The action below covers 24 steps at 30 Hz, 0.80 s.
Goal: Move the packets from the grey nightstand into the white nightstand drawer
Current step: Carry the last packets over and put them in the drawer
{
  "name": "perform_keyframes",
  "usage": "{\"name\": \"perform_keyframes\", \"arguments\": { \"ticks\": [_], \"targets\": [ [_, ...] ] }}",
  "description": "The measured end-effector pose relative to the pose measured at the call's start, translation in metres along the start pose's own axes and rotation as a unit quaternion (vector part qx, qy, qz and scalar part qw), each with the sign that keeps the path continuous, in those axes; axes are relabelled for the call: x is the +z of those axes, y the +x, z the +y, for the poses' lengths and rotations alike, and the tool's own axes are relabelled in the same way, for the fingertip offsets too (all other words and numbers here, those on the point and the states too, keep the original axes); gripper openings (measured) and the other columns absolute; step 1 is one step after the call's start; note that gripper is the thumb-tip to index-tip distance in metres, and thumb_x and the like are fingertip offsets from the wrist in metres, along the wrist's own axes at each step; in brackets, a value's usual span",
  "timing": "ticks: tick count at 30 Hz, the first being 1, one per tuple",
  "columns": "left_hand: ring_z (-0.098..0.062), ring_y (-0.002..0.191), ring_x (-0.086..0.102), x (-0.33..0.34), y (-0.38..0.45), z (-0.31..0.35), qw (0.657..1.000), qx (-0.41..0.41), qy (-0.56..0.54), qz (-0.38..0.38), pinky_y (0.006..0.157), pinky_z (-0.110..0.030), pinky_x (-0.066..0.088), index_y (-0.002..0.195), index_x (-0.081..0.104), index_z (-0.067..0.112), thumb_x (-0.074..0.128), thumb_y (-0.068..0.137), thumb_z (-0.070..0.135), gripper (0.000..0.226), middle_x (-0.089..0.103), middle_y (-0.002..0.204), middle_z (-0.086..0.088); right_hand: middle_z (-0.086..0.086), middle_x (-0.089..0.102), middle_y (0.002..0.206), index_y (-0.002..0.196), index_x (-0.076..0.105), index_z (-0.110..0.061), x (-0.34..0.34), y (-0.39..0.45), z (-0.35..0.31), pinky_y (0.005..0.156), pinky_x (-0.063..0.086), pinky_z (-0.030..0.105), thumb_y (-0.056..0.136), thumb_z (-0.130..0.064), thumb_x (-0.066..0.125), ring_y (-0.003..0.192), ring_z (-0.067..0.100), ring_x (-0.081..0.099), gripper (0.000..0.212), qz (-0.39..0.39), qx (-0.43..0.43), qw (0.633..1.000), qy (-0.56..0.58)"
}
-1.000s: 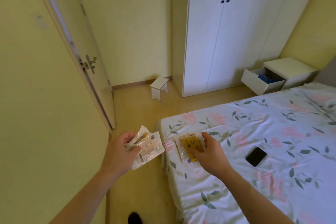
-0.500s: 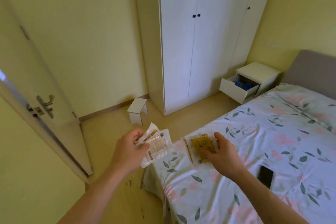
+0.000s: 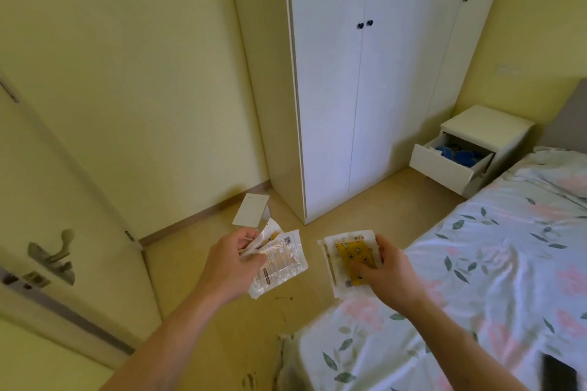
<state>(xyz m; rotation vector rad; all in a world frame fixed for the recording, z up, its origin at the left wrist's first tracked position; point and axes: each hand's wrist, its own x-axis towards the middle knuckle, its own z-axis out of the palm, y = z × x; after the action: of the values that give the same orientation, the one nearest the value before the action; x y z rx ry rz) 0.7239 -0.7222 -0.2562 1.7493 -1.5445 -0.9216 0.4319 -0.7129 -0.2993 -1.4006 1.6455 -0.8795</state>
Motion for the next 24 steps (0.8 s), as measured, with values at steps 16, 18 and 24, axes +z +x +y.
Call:
{"name": "perform_keyframes", "arguments": {
  "ticks": [16, 18, 24],
  "targets": [
    [-0.011, 0.076, 0.074, -0.082, 0.259, -0.045, 0.996, 0.011, -0.027, -0.081, 0.066, -0.036, 0.059, 0.102, 0.064, 0.034, 0.072, 0.086, 0.014, 0.027, 0.075, 0.103, 0.012, -0.011, 0.073, 0.103, 0.117, 0.061, -0.026, 0.115, 0.207, -0.081, 0.065, 0.06, 0.02, 0.089, -0.018, 0.077, 0.087, 0.004, 0.073, 0.033, 0.058, 0.016, 0.998, 0.015],
    [-0.011, 0.076, 0.073, -0.093, 0.289, -0.052, 0.995, 0.011, -0.021, -0.102, 0.066, -0.032, 0.057, 0.104, 0.063, 0.035, 0.072, 0.086, 0.015, 0.028, 0.074, 0.104, 0.013, -0.01, 0.074, 0.102, 0.115, 0.062, -0.025, 0.131, 0.224, -0.087, 0.065, 0.061, 0.022, 0.089, -0.017, 0.077, 0.086, 0.005, 0.074, 0.032, 0.079, 0.036, 0.996, 0.016],
    [-0.011, 0.084, 0.071, -0.101, 0.369, -0.059, 0.984, 0.032, 0.006, -0.176, 0.062, -0.029, 0.051, 0.1, 0.063, 0.036, 0.072, 0.086, 0.018, 0.024, 0.071, 0.107, 0.015, -0.01, 0.075, 0.094, 0.106, 0.064, -0.026, 0.156, 0.25, -0.104, 0.057, 0.056, 0.015, 0.088, -0.016, 0.078, 0.076, -0.002, 0.072, 0.025, 0.154, 0.078, 0.985, 0.024]
  ]
}}
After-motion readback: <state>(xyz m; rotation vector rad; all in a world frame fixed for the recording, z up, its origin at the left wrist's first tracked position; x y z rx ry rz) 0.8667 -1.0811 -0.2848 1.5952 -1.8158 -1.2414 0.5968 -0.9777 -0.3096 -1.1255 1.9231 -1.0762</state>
